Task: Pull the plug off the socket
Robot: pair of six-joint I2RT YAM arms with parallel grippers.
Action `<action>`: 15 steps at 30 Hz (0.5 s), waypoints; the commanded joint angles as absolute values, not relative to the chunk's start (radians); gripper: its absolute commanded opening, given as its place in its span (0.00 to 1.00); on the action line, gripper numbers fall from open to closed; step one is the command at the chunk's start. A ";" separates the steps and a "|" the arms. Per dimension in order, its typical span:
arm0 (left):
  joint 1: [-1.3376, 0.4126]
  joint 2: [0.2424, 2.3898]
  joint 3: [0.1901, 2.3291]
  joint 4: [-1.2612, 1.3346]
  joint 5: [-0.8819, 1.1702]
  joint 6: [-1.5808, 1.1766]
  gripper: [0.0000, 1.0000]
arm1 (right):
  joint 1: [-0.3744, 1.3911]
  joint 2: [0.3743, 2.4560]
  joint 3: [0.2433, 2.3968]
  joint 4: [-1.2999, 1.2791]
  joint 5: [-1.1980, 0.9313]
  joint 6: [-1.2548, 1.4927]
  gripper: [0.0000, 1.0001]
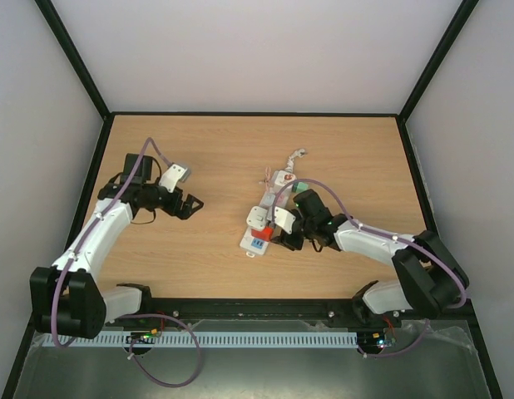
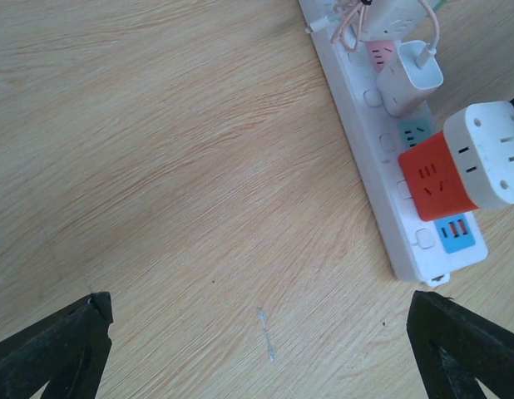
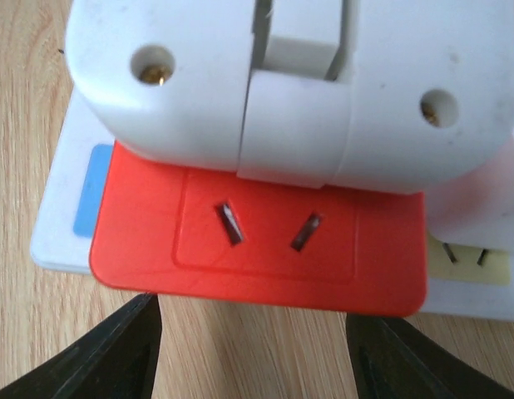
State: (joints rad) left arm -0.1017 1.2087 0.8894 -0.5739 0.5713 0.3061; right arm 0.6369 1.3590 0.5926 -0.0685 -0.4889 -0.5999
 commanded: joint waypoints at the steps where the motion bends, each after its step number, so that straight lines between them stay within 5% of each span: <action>1: -0.098 1.234 0.926 -0.602 0.603 0.289 0.98 | 0.687 1.399 0.633 0.009 -0.471 -0.584 0.59; 15: -0.134 1.341 0.968 -0.589 0.649 0.231 0.87 | 0.725 1.537 0.634 0.359 -0.556 -0.322 0.60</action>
